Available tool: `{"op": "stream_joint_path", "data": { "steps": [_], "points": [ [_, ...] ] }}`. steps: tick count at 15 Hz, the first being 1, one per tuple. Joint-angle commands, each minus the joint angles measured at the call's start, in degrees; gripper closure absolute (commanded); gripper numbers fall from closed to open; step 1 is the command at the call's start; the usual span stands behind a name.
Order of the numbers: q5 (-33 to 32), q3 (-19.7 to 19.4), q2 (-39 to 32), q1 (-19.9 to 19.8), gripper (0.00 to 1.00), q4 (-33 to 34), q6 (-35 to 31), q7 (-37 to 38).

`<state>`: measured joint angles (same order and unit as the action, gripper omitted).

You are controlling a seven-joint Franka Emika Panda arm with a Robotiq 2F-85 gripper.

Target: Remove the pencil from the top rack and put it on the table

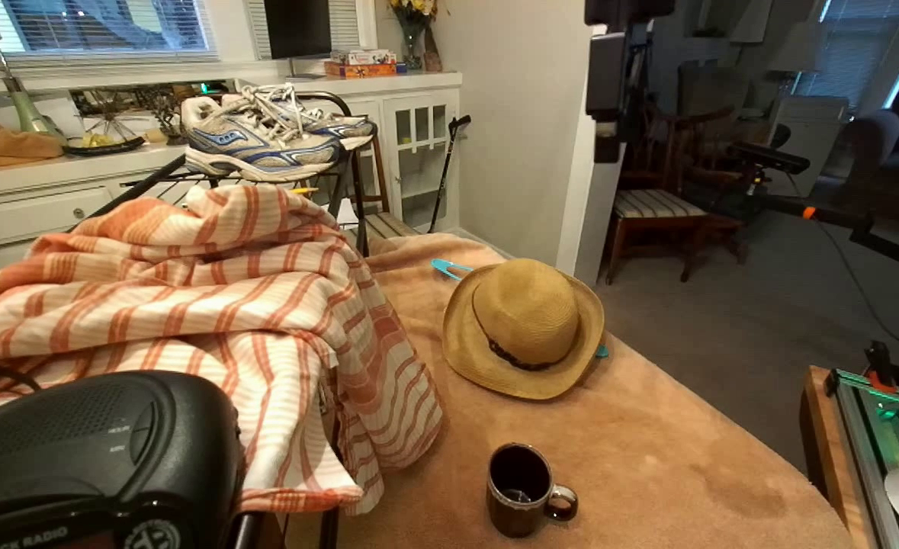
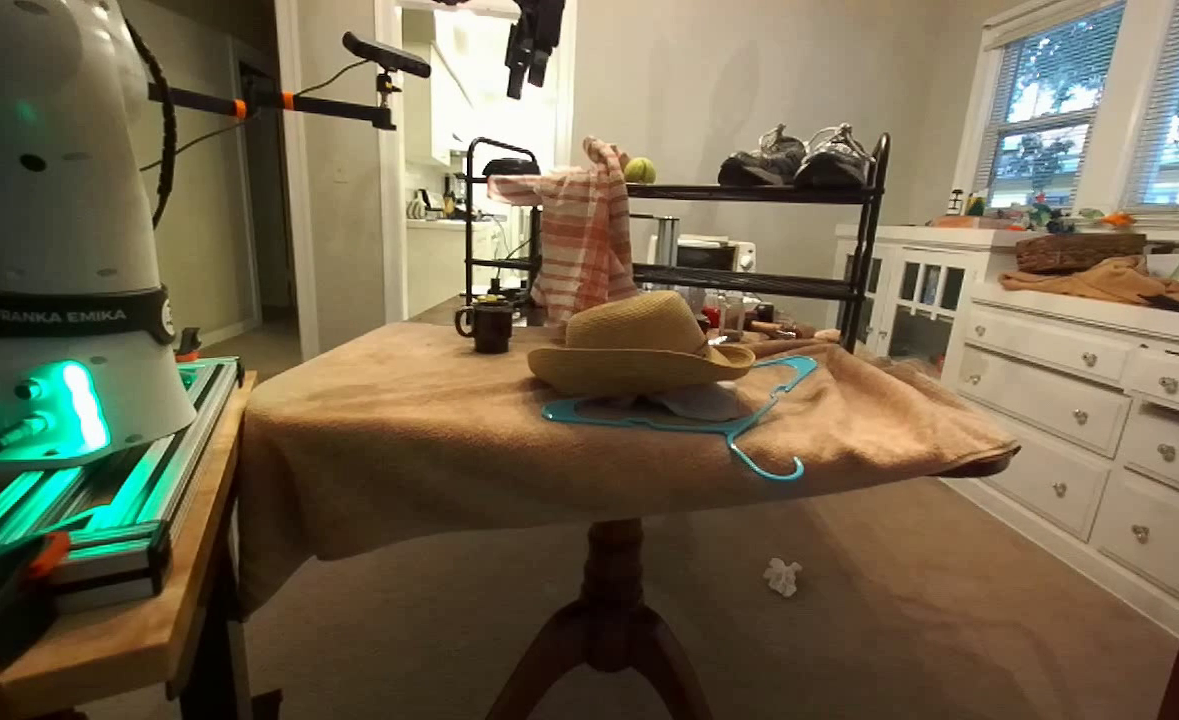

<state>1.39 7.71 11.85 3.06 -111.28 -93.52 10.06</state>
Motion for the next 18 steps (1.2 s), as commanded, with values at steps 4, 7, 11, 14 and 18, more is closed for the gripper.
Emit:
{"op": "stream_joint_path", "data": {
  "steps": [4, 7, 11, 14, 18],
  "points": [
    [-0.05, -0.58, -13.87, 2.39, 0.0, 15.13, -9.94, -16.14],
    [0.39, -0.36, -19.33, 2.42, 0.0, 21.0, -15.08, -23.7],
    [-0.78, 0.9, -25.72, 3.17, 0.0, 27.93, -19.41, -33.37],
    [-6.03, 1.67, -29.46, 4.76, 0.0, 31.38, -21.18, -38.39],
    [-9.7, 2.3, -33.84, 5.87, 0.0, 35.63, -24.28, -44.03]
  ]
}}
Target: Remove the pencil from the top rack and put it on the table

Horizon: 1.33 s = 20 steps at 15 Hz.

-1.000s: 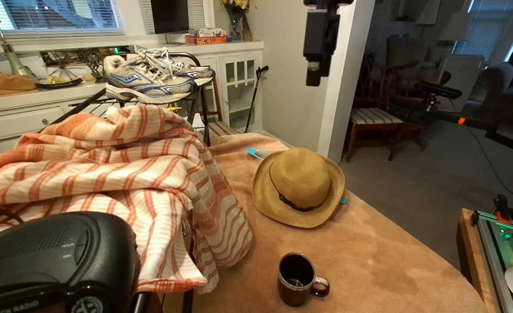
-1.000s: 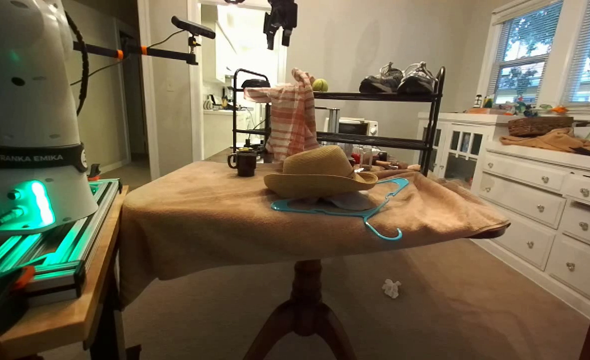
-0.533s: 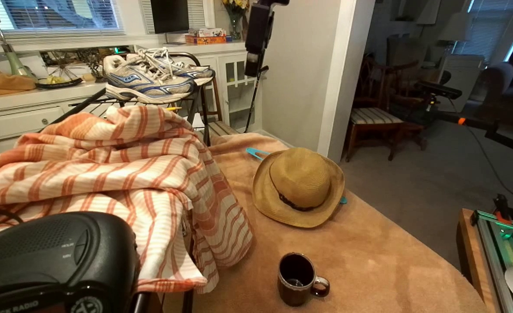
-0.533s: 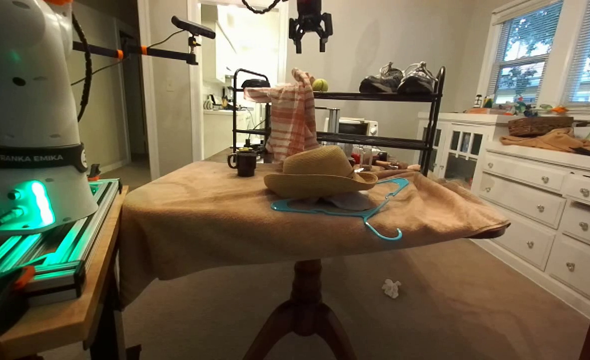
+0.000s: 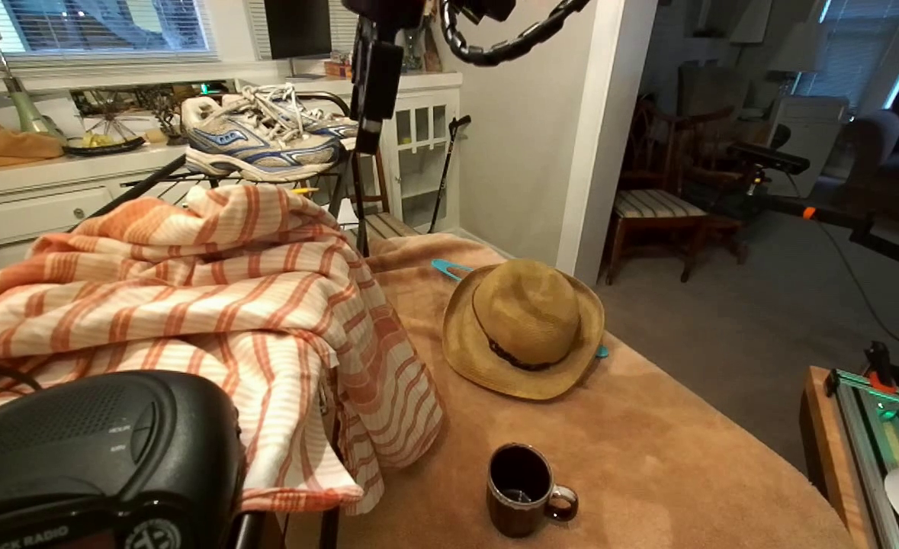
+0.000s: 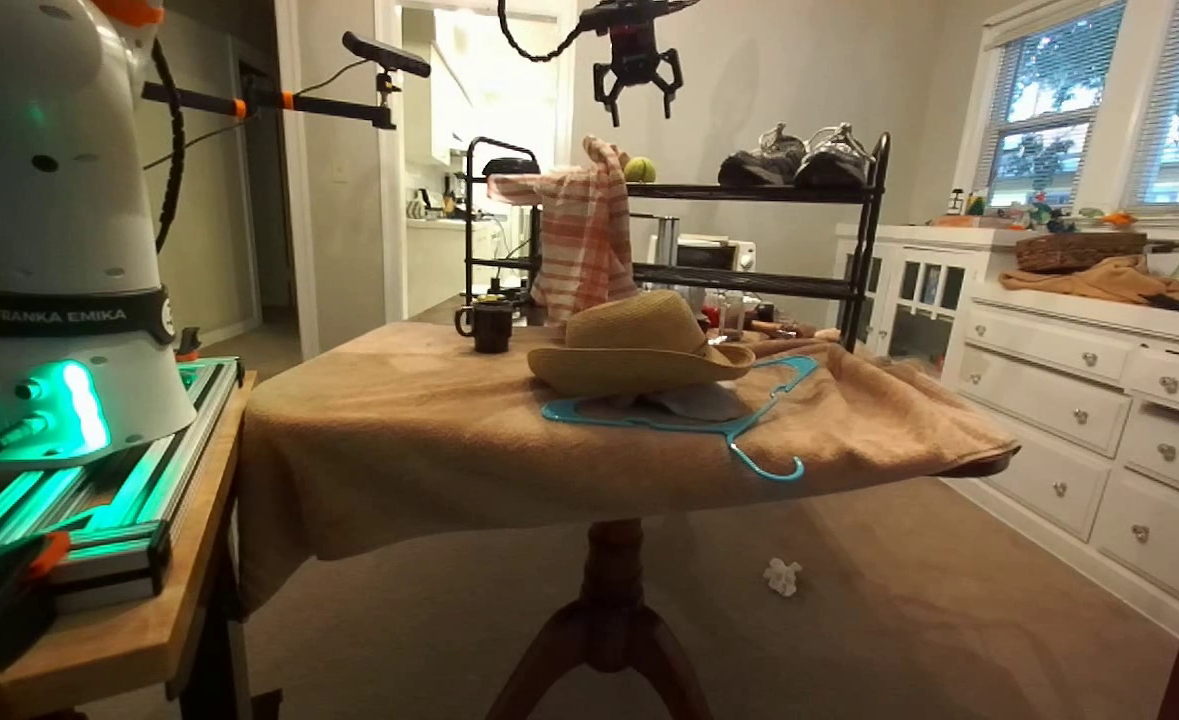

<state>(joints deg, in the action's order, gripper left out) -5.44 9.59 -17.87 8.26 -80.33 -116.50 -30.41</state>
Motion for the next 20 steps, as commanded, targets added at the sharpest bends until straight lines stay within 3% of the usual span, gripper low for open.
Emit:
{"op": "stream_joint_path", "data": {
  "steps": [1, 2, 3, 9, 20],
  "points": [
    [-3.49, 0.32, -5.14, 0.94, 0.0, 5.68, -1.88, -3.64],
    [-3.79, -0.62, -5.94, 1.69, 0.0, 7.45, 1.14, 1.84],
    [-1.84, 0.09, -3.05, 0.67, 0.0, 3.11, -1.27, -1.24],
    [-2.37, -0.18, -5.03, 0.83, 0.0, 5.55, -1.02, 0.5],
    [3.31, 2.03, -14.57, -0.97, 0.0, 15.59, -0.89, -10.83]
  ]
}}
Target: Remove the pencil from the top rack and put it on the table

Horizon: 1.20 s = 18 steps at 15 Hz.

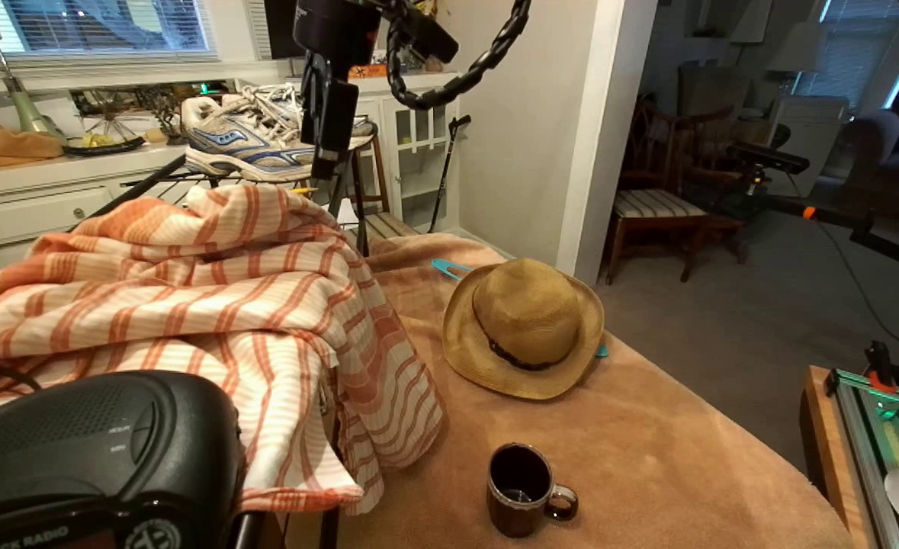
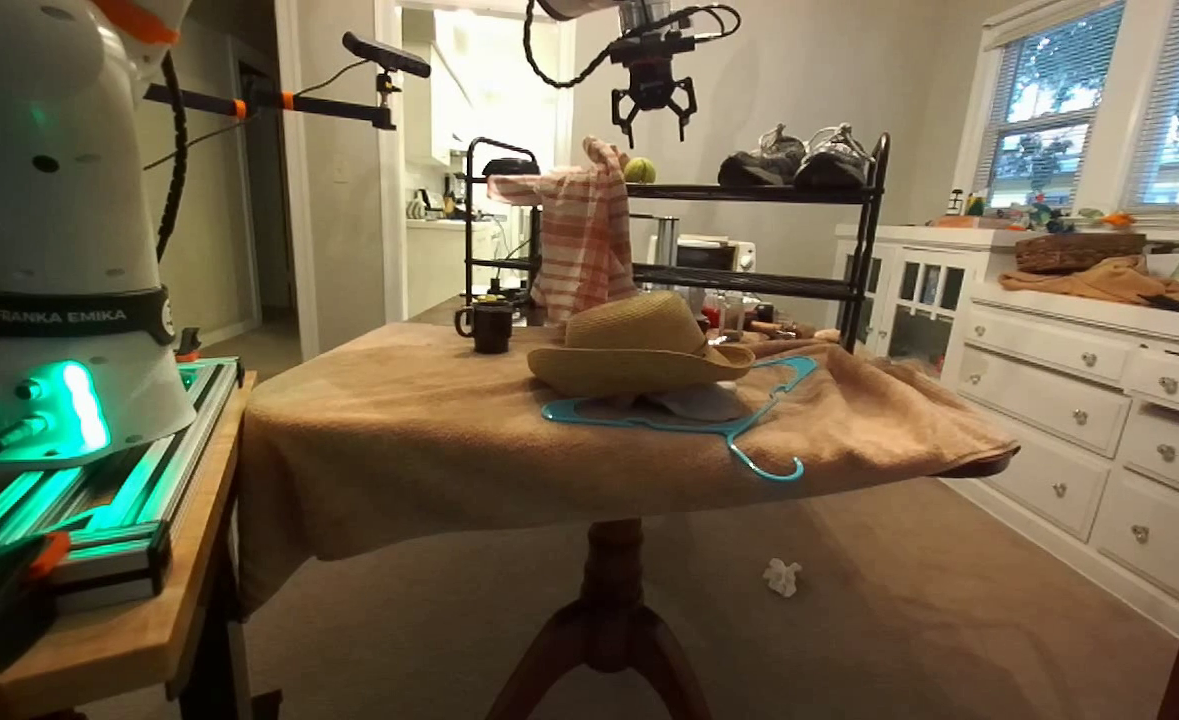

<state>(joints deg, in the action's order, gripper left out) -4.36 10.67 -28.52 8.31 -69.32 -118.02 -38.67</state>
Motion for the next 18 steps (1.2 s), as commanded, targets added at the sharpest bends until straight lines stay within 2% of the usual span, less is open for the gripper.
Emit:
{"op": "stream_joint_path", "data": {
  "steps": [1, 13, 18],
  "points": [
    [2.82, 0.91, -4.75, -1.17, 0.0, 5.45, 0.98, -2.68],
    [6.67, 0.89, -11.66, -2.76, 0.0, 12.29, 2.77, -1.43],
    [8.05, 0.43, -13.84, -3.26, 0.0, 15.05, 3.99, 1.44]
  ]
}}
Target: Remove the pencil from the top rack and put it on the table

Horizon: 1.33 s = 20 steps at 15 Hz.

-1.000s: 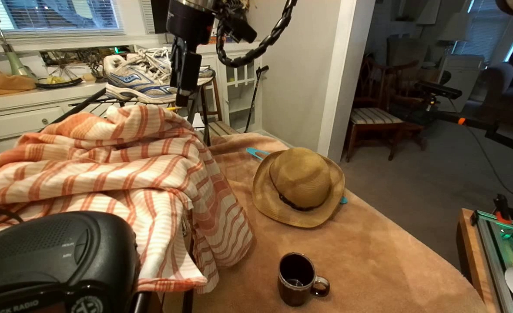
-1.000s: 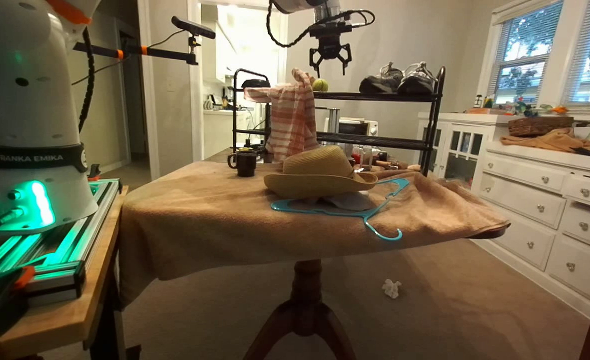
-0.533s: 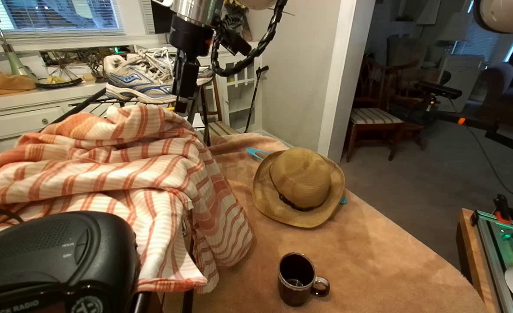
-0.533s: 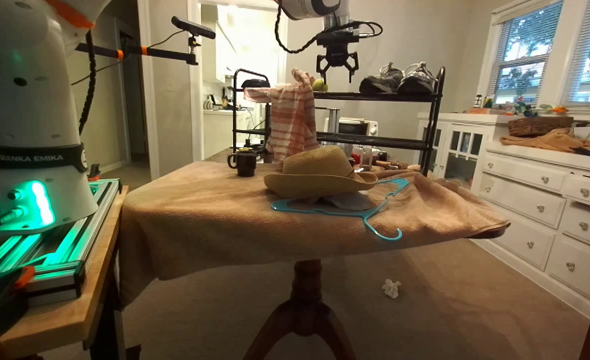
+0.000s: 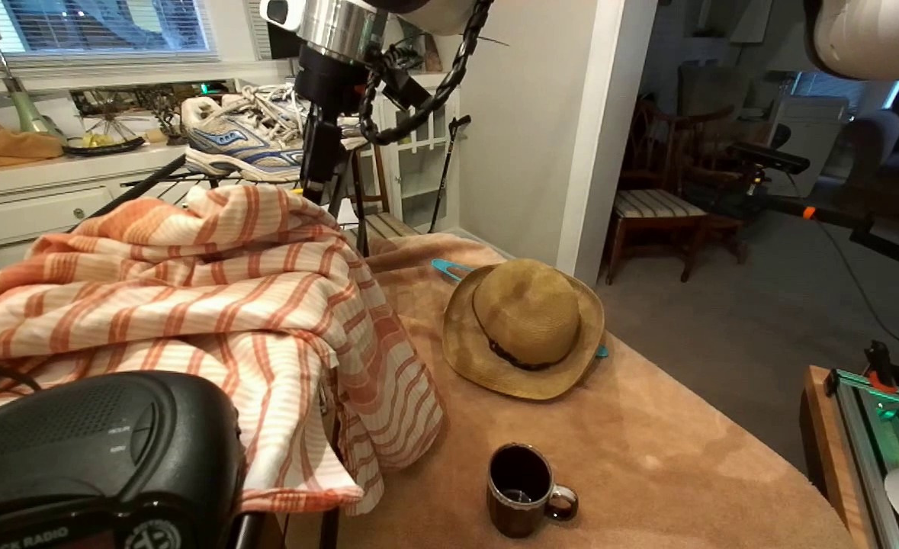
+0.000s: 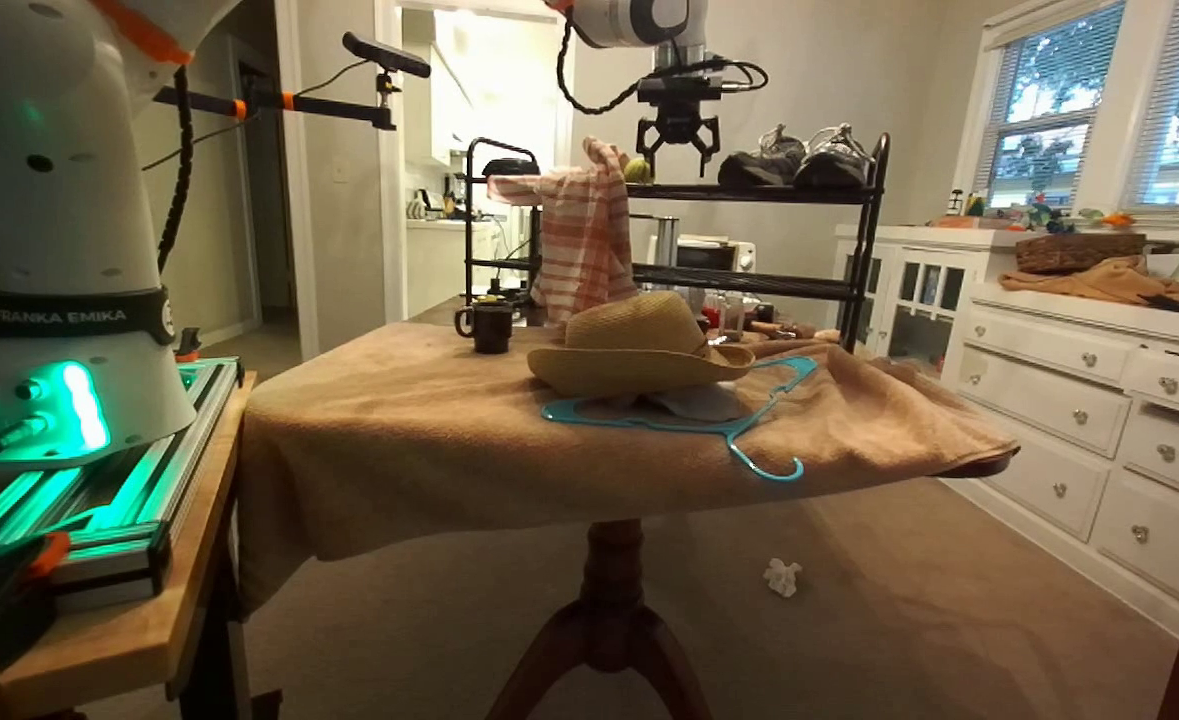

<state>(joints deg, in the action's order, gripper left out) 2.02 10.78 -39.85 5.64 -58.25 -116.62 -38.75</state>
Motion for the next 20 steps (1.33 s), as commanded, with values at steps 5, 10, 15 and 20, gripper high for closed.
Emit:
{"op": "stream_joint_path", "data": {
  "steps": [5, 10, 15, 20],
  "points": [
    [3.9, 0.81, -4.17, -1.86, 0.0, 5.86, 2.07, 2.72],
    [6.54, 1.19, -5.47, -2.86, 0.0, 6.87, 1.64, 2.6],
    [8.21, 1.52, -6.13, -3.09, 0.0, 7.35, 2.67, 2.97],
    [9.28, 2.54, -5.7, -2.93, 0.0, 8.12, 3.17, 3.13]
  ]
}}
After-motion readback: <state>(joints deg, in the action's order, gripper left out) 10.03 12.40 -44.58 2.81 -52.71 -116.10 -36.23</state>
